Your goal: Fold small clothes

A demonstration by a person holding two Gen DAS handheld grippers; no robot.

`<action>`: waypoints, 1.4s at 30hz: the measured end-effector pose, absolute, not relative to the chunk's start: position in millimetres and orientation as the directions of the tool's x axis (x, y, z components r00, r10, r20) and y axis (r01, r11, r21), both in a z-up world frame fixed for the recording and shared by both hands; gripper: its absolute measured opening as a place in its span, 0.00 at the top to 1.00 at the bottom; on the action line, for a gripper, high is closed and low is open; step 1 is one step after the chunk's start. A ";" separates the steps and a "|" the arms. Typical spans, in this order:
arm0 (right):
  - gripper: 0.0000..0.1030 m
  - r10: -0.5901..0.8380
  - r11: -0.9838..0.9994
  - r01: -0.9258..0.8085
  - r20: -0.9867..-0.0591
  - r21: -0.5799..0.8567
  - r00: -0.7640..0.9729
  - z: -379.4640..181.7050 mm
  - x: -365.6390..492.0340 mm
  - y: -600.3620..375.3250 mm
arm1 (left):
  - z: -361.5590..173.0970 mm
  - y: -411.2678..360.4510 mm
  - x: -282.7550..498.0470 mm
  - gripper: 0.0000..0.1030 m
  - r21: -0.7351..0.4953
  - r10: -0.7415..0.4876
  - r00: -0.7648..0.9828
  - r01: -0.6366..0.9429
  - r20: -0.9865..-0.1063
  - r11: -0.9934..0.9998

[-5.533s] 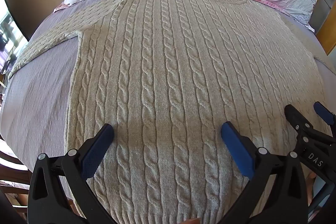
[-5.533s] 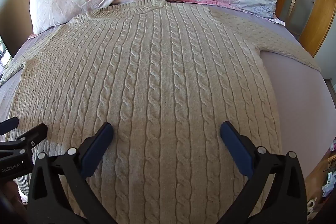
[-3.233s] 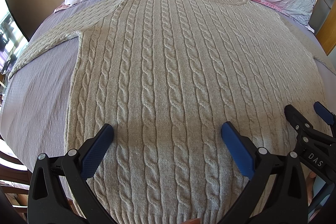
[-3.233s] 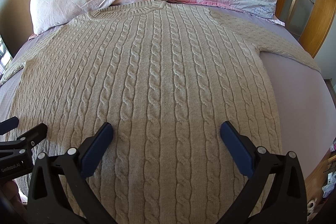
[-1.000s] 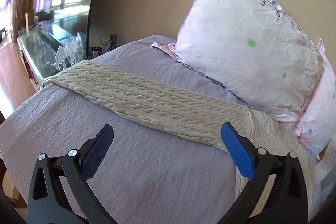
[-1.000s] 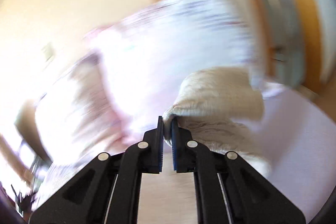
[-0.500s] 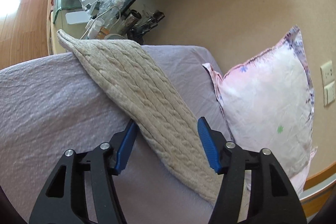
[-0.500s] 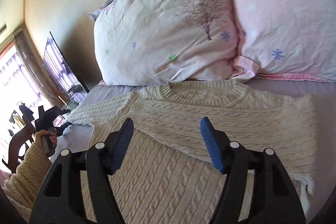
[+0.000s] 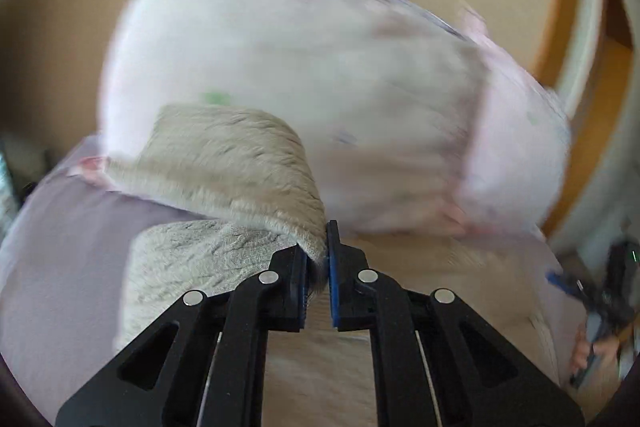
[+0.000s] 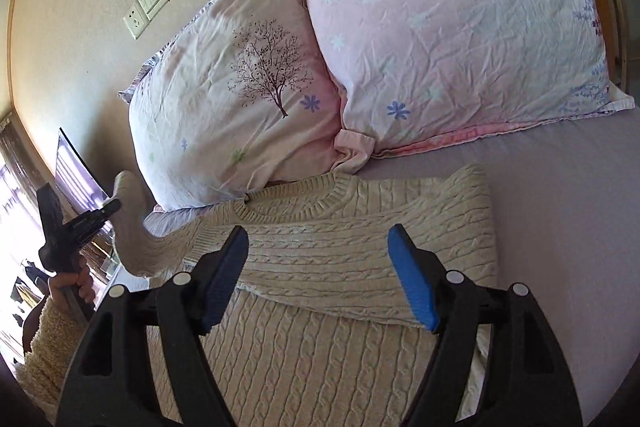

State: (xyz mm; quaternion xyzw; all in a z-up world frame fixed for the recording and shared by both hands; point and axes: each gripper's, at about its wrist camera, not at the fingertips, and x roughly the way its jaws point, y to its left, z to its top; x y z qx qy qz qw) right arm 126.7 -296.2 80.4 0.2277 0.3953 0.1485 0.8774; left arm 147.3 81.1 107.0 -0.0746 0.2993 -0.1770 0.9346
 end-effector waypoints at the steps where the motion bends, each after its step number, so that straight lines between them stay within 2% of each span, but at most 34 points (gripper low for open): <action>1: 0.29 0.457 0.842 -0.075 -0.633 0.534 0.625 75.2 130.5 -294.6 | 95.3 35.5 145.5 0.75 -0.214 -0.433 0.700 0.382 -0.569 0.899; 3: 0.29 0.476 0.827 -0.043 -0.659 0.560 0.582 61.9 137.7 -292.7 | 67.4 -32.0 137.1 0.59 -0.157 -0.477 0.593 0.509 -0.649 0.846; 6: 0.37 0.499 0.803 0.014 -0.686 0.595 0.529 47.9 144.0 -298.6 | 43.3 -65.8 117.6 0.59 -0.113 -0.481 0.519 0.589 -0.706 0.800; 8: 0.41 0.499 0.792 0.058 -0.699 0.608 0.513 43.1 149.3 -304.8 | 45.4 -45.0 108.6 0.51 -0.183 -0.515 0.507 0.567 -0.691 0.803; 9: 0.43 0.500 0.784 0.082 -0.705 0.615 0.503 38.8 153.4 -307.2 | 48.9 -28.2 104.7 0.39 -0.215 -0.523 0.522 0.539 -0.674 0.814; 10: 0.48 0.512 0.771 0.100 -0.704 0.629 0.492 34.7 159.0 -307.9 | 53.0 -8.4 98.5 0.32 -0.233 -0.516 0.552 0.503 -0.654 0.833; 14: 0.59 0.540 0.720 0.198 -0.716 0.666 0.443 10.7 188.8 -302.5 | 59.2 62.1 78.0 0.28 -0.247 -0.418 0.631 0.344 -0.653 0.906; 17: 0.67 0.534 0.699 0.263 -0.730 0.665 0.426 -5.9 207.1 -292.5 | 52.0 102.2 61.1 0.28 -0.290 -0.369 0.629 0.230 -0.684 0.929; 21: 0.91 0.501 0.721 0.226 -0.717 0.656 0.484 -1.7 212.8 -277.5 | 33.7 134.4 35.6 0.28 -0.326 -0.344 0.616 0.146 -0.708 0.934; 22: 0.92 0.491 0.721 0.217 -0.705 0.659 0.511 3.9 209.8 -278.7 | 28.6 138.7 31.1 0.28 -0.338 -0.347 0.607 0.135 -0.715 0.931; 25: 0.93 0.440 0.708 0.198 -0.642 0.678 0.628 36.7 184.2 -299.5 | 16.8 146.4 22.9 0.28 -0.368 -0.364 0.580 0.116 -0.729 0.922; 29: 0.92 0.236 0.765 0.302 -0.684 0.568 0.690 63.4 129.2 -334.8 | 10.0 146.5 14.6 0.28 -0.407 -0.409 0.568 0.139 -0.714 0.903; 32: 0.76 0.238 0.756 0.364 -0.747 0.544 0.621 52.9 96.0 -356.7 | 10.1 145.8 6.8 0.28 -0.419 -0.430 0.572 0.159 -0.699 0.894; 34: 0.59 0.222 0.760 0.389 -0.770 0.521 0.598 50.7 69.6 -372.2 | 9.2 148.2 -0.2 0.29 -0.471 -0.480 0.562 0.175 -0.674 0.865; 35: 0.58 0.221 0.764 0.395 -0.781 0.511 0.584 49.3 55.5 -379.5 | 6.9 150.1 -5.4 0.30 -0.502 -0.512 0.553 0.185 -0.658 0.845; 37: 0.57 0.248 0.760 0.398 -0.795 0.514 0.553 43.0 31.6 -389.8 | 2.7 151.2 -15.9 0.43 -0.553 -0.564 0.534 0.200 -0.630 0.808; 39: 0.60 0.308 0.750 0.380 -0.794 0.542 0.524 32.2 3.8 -399.8 | -1.9 152.4 -29.6 0.48 -0.596 -0.602 0.524 0.206 -0.602 0.776; 40: 0.72 0.345 0.742 0.357 -0.780 0.567 0.522 31.4 -8.9 -401.9 | -4.2 153.2 -35.9 0.52 -0.625 -0.625 0.516 0.203 -0.586 0.754; 42: 0.81 0.441 0.714 0.307 -0.745 0.629 0.500 27.5 -32.3 -399.4 | -8.3 154.2 -50.4 0.62 -0.663 -0.657 0.500 0.201 -0.564 0.722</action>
